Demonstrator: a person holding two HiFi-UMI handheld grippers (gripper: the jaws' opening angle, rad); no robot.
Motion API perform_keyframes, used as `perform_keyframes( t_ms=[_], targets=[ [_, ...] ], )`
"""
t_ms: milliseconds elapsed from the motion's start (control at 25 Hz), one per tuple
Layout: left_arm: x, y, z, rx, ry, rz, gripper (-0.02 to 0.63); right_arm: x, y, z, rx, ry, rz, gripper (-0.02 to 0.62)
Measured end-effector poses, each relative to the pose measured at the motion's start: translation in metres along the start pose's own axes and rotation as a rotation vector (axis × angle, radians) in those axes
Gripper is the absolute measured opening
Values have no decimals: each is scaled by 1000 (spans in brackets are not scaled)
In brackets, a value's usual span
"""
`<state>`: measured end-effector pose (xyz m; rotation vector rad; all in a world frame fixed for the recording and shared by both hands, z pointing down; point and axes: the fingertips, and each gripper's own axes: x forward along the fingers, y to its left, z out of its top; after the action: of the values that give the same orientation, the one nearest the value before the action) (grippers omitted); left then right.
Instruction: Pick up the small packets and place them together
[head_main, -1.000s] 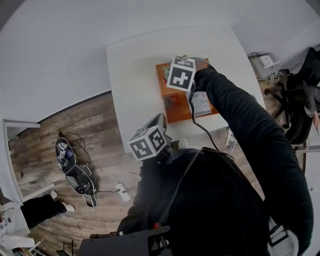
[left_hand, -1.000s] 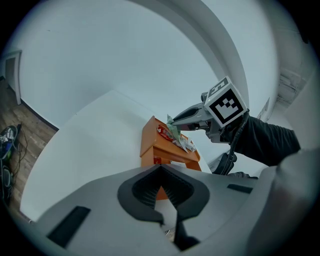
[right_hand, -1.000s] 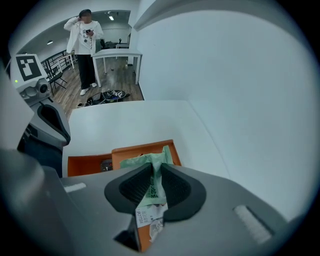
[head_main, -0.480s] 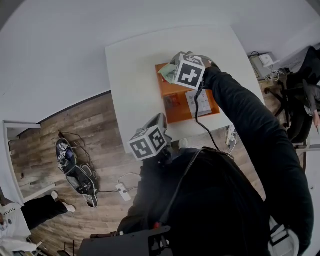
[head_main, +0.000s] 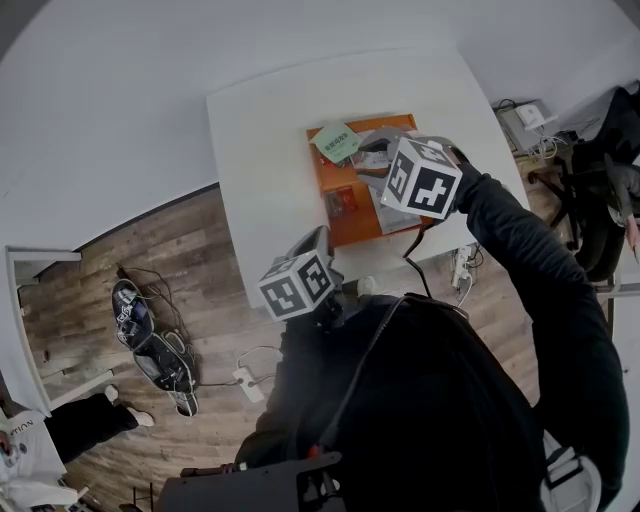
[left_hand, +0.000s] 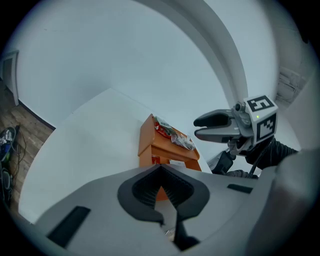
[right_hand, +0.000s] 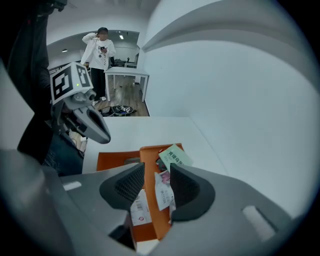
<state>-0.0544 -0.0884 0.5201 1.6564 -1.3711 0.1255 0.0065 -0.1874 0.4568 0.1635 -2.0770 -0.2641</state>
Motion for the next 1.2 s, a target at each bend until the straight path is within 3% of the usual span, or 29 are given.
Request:
perform_keyframes(
  t_ms=[200,480,680,1000,1200],
  targets=[
    [0,-2,0,5,5,-3,-2,1,30,-52,38,100,60,150],
    [2,-8,-4,23,19,-14,-2,30,78,-111,72,267,237,150],
    [3,-9,-1,15,16,-9,-2,45,82,-127,88,333,278,150],
    [3,-5,-2,3,12,-1,-2,59,99,-144,-9,437,364,172],
    [4,-4,-2,1,13,1,-2,66,101,-151,-60,474,350,175]
  ],
)
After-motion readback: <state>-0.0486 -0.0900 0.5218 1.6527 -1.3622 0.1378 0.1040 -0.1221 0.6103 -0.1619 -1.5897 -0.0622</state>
